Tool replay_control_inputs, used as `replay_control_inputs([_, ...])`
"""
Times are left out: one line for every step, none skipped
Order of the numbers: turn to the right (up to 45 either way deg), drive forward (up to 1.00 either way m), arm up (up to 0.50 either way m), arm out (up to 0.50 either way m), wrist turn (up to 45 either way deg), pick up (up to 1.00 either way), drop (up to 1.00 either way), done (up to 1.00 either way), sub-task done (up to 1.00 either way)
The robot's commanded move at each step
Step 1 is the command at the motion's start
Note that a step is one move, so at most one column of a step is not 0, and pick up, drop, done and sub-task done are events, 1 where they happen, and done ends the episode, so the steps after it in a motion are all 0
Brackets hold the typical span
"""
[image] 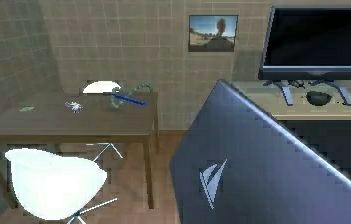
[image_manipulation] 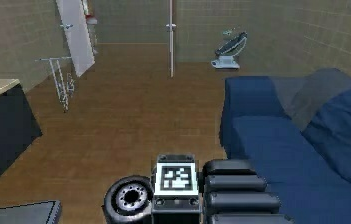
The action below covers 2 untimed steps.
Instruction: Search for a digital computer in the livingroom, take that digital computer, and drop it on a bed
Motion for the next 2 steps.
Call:
replay_control_inputs([-45.0,0.00,0.00,0.00,0.0,0.00,0.00,0.00,0.00])
replay_control_inputs([-21.0,0.00,0.00,0.00,0.0,0.00,0.00,0.00,0.00])
